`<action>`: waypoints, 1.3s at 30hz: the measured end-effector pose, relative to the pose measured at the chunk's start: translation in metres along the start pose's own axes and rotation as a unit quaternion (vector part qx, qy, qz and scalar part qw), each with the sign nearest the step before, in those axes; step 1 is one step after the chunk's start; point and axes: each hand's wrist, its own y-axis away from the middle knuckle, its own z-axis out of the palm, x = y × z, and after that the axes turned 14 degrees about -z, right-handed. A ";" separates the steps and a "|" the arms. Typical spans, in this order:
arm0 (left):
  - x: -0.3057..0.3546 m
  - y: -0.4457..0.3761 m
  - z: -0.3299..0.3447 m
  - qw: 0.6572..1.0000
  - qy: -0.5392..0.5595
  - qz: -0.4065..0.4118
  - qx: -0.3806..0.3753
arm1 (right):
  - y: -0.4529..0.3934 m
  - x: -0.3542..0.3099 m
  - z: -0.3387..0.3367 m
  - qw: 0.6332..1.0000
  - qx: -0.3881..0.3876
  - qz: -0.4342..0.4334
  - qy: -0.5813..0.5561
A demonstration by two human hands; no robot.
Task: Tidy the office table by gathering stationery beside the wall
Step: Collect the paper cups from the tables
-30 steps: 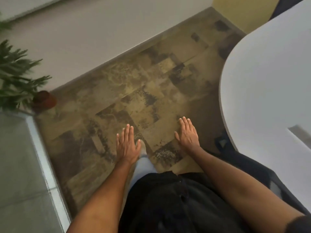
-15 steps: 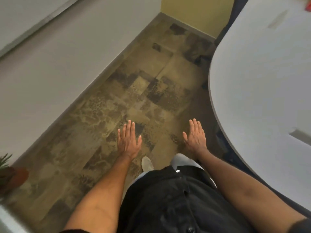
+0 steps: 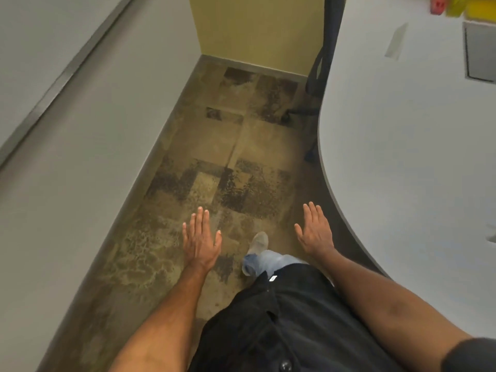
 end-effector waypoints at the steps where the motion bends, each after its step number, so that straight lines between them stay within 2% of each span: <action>1: 0.003 -0.017 -0.009 1.000 -0.004 0.005 -0.001 | -0.015 0.000 -0.011 1.000 -0.005 0.004 -0.007; 5: 0.029 -0.103 -0.051 0.999 -0.020 0.024 0.021 | -0.093 0.009 -0.058 1.000 0.014 -0.005 0.014; 7: 0.049 -0.141 -0.071 1.000 -0.013 0.021 0.007 | -0.123 0.011 -0.085 1.000 0.006 0.011 -0.025; 9: 0.069 -0.172 -0.086 0.998 -0.015 0.052 0.020 | -0.146 0.014 -0.098 0.998 0.043 0.026 -0.040; 21: 0.253 -0.391 -0.141 0.971 -0.066 0.229 -0.013 | -0.283 0.072 -0.166 0.965 0.093 0.195 -0.149; 26: 0.318 -0.457 -0.158 0.944 -0.109 0.308 -0.044 | -0.325 0.090 -0.200 0.942 0.101 0.267 -0.179; 28: 0.351 -0.489 -0.162 0.926 -0.122 0.354 -0.039 | -0.348 0.099 -0.213 0.926 0.127 0.297 -0.194; 31: 0.425 -0.526 -0.177 0.895 -0.145 0.417 -0.072 | -0.375 0.119 -0.241 0.882 0.154 0.373 -0.241; 37: 0.465 -0.540 -0.176 0.876 -0.160 0.452 -0.057 | -0.395 0.128 -0.245 0.888 0.142 0.374 -0.225; 39: 0.503 -0.555 -0.174 0.867 -0.169 0.467 -0.043 | -0.412 0.150 -0.251 0.885 0.152 0.382 -0.217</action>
